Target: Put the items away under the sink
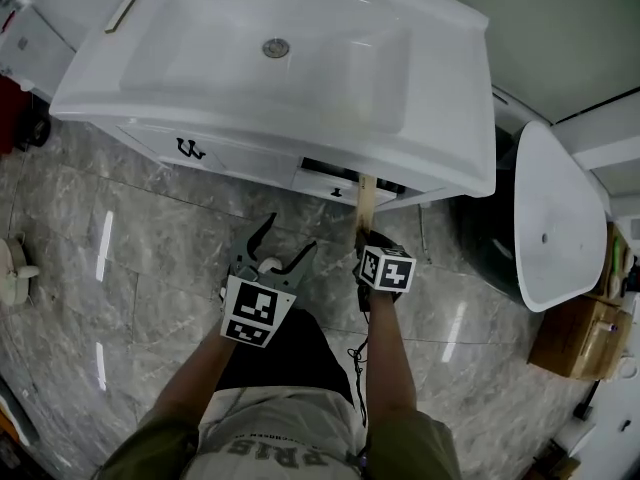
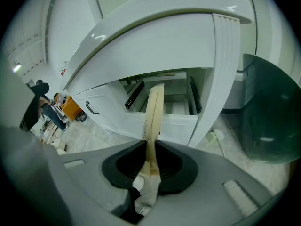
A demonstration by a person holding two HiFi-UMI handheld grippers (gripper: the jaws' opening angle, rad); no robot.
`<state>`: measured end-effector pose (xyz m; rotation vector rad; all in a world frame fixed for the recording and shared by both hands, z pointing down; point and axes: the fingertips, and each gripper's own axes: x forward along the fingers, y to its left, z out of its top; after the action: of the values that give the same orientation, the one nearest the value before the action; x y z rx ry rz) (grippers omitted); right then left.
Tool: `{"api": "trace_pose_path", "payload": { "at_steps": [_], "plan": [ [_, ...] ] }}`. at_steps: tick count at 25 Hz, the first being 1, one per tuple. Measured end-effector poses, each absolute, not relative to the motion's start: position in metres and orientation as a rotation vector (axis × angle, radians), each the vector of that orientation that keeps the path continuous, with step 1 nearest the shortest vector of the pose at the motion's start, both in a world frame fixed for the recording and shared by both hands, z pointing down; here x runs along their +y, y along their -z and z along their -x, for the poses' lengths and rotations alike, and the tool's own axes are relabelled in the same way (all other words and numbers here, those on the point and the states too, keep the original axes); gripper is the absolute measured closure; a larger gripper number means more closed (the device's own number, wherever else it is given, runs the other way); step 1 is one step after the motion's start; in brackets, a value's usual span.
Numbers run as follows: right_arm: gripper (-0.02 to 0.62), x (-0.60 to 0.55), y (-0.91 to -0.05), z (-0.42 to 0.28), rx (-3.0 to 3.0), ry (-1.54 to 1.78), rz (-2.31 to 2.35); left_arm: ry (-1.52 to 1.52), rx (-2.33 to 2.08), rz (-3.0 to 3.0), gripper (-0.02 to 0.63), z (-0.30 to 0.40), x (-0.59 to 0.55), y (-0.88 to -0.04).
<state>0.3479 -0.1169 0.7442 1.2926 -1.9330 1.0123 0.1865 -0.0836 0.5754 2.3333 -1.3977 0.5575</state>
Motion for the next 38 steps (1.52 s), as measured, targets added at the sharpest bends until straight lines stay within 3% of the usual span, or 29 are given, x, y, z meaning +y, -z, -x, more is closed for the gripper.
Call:
{"api": "trace_pose_path", "payload": {
  "at_steps": [14,38],
  "plan": [
    [0.529,-0.188,-0.776,-0.344,-1.99,-0.921,-1.354,-0.548,-1.344,-2.339,0.282,-0.2,-0.116,-0.65],
    [0.529,-0.259,-0.787,-0.335,-1.967,-0.874,-1.509,-0.57,-1.334,-2.334,0.281,-0.193,-0.146,-0.69]
  ]
}}
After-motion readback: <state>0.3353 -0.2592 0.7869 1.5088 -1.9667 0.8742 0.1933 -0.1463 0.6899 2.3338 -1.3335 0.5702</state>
